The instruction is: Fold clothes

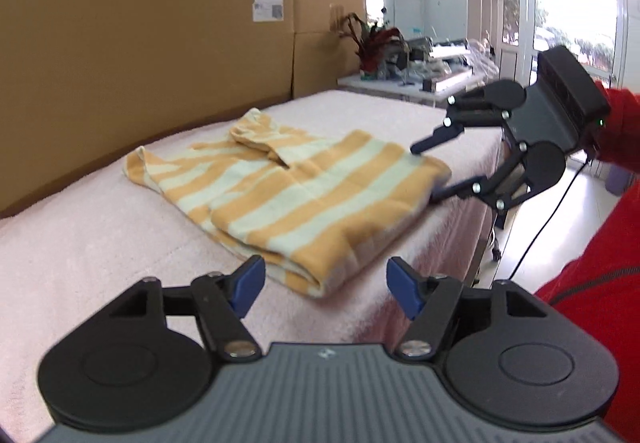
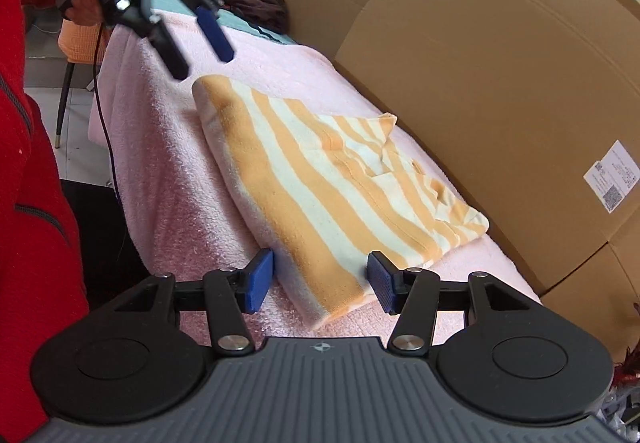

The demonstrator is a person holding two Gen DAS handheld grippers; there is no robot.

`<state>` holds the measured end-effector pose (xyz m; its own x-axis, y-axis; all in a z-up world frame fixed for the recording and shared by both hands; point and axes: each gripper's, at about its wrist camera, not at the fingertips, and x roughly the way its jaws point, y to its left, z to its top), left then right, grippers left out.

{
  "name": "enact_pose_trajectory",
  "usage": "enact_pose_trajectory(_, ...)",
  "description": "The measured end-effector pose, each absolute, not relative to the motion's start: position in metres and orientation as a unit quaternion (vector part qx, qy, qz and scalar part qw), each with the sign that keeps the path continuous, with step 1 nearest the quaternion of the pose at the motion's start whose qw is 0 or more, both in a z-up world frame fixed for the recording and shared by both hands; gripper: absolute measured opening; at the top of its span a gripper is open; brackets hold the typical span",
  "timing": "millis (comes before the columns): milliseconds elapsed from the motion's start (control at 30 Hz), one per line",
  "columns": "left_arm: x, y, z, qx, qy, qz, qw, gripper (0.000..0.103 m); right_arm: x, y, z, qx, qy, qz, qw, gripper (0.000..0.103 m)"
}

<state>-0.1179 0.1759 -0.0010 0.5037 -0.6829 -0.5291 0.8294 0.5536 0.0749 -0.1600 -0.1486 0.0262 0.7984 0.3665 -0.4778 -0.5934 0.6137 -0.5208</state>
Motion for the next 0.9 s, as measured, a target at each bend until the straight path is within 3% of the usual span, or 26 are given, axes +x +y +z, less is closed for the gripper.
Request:
enact_pose_trajectory(200, -0.129, 0.158, -0.02, 0.244, 0.195, -0.438, 0.843, 0.072, -0.161, -0.148, 0.023, -0.355, 0.147, 0.261, 0.886, 0.049)
enact_pose_trajectory(300, -0.123, 0.155, -0.028, 0.256, 0.199, -0.438, 0.839, 0.067, -0.164, -0.148, 0.02, -0.355, 0.139, 0.258, 0.888, 0.041)
enact_pose_trajectory(367, -0.118, 0.16, -0.029, 0.215, 0.209, -0.456, 0.838, 0.053, -0.163, -0.148, 0.017, -0.348, 0.133, 0.259, 0.891, 0.037)
enact_pose_trajectory(400, -0.118, 0.162, -0.029, 0.198, 0.209, -0.46, 0.84, 0.051, -0.162, -0.147, 0.015, -0.342, 0.13, 0.256, 0.895, 0.032)
enact_pose_trajectory(467, -0.116, 0.168, -0.028, 0.17, 0.208, -0.46, 0.846, 0.021, -0.158, -0.146, 0.015, -0.327, 0.126, 0.25, 0.903, 0.024)
enact_pose_trajectory(533, -0.109, 0.173, -0.024, 0.137, 0.22, -0.457, 0.851, 0.012, -0.155, -0.146, 0.019, -0.307, 0.124, 0.247, 0.911, 0.02)
enact_pose_trajectory(667, -0.097, 0.182, -0.017, 0.071, 0.224, -0.46, 0.856, 0.007, -0.148, -0.15, 0.031, -0.273, 0.119, 0.247, 0.922, 0.02)
enact_pose_trajectory(900, -0.068, 0.193, 0.007, -0.049, 0.197, -0.446, 0.872, 0.007, -0.129, -0.161, 0.051, -0.205, 0.096, 0.218, 0.949, 0.018)
